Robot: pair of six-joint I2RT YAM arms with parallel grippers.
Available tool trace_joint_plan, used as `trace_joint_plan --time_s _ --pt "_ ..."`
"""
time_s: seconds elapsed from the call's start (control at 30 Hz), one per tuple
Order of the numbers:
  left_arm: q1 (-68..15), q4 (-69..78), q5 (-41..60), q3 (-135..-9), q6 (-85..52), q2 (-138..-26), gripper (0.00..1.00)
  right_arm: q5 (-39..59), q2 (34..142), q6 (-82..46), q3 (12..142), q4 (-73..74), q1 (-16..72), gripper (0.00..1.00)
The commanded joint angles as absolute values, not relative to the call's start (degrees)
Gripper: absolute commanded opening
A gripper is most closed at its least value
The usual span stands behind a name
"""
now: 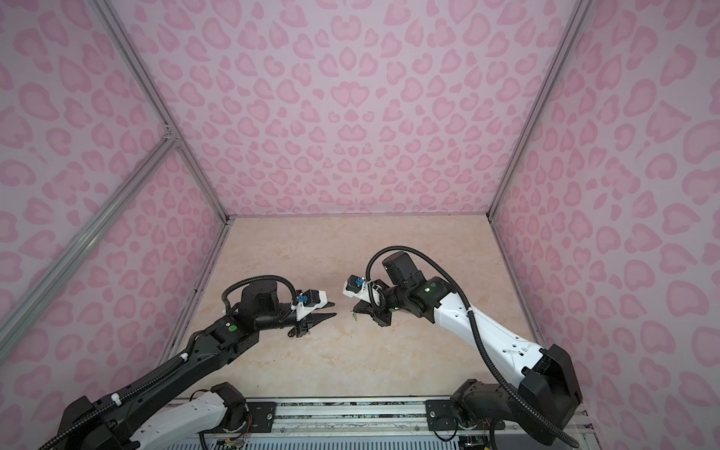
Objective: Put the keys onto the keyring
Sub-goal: 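Carry the green-tagged key toward the left gripper while the left gripper meets it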
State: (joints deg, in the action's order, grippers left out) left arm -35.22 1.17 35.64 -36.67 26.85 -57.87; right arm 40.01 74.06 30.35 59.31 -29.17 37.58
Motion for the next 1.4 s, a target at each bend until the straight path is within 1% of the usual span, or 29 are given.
trace_joint_plan --time_s 0.0,0.53,1.17,1.37 --pt "-35.2 4.6 38.5 -37.7 27.4 -59.0 0.28 41.9 74.0 28.9 58.8 -25.9 37.5 0.0" --pt "-35.7 5.3 40.2 -39.9 25.5 -63.6 0.27 43.6 74.1 28.3 57.6 -21.3 37.6 0.0" --pt "-36.8 6.1 40.5 -41.2 24.5 -66.0 0.19 45.3 72.9 28.5 55.8 -19.1 37.6 0.0" --pt "-37.0 6.1 40.3 -41.3 24.7 -66.3 0.15 45.8 72.6 28.8 55.3 -18.7 37.6 0.0"
